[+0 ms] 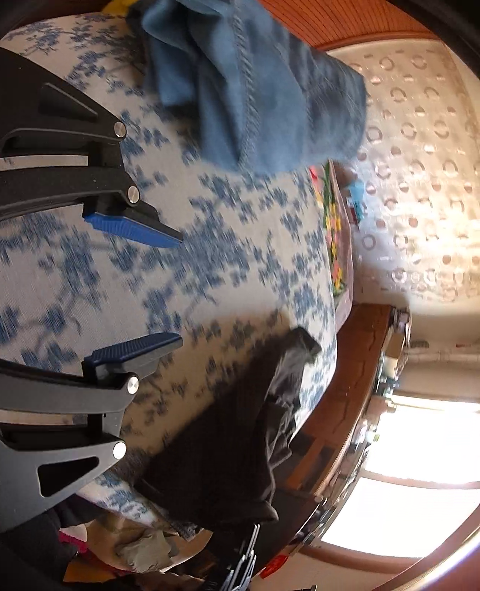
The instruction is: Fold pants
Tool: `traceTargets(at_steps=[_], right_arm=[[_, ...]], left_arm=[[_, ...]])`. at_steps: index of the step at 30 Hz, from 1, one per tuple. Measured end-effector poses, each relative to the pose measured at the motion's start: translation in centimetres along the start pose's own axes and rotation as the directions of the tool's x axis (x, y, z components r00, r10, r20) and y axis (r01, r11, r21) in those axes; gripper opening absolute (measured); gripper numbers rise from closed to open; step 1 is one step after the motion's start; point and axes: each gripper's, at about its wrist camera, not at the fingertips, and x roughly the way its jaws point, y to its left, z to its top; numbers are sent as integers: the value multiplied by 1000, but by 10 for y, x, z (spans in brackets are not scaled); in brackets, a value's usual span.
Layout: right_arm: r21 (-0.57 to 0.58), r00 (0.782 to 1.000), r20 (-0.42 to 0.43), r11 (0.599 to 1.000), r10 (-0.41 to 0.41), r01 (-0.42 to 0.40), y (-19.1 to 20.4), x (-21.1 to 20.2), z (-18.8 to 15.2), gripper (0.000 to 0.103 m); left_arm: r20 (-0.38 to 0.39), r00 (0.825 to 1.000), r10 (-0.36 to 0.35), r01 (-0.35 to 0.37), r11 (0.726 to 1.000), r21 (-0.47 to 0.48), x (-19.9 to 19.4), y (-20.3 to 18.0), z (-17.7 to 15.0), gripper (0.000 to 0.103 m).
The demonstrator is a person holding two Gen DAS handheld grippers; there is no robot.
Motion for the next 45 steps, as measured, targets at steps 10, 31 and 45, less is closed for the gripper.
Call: traceTargets(at_steps=[10, 31, 45], right_arm=[[94, 994, -77, 992, -80, 88, -39, -19, -45, 5], [148, 994, -32, 983, -103, 107, -65, -17, -42, 33], [95, 981, -146, 985, -126, 141, -73, -16, -51, 4]], left_arm=[[0, 996, -84, 84, 994, 70, 10, -53, 25, 49], [-86, 970, -228, 241, 949, 204, 28, -148, 6, 49], [-105, 952, -288, 305, 926, 221, 22, -157, -4, 49]])
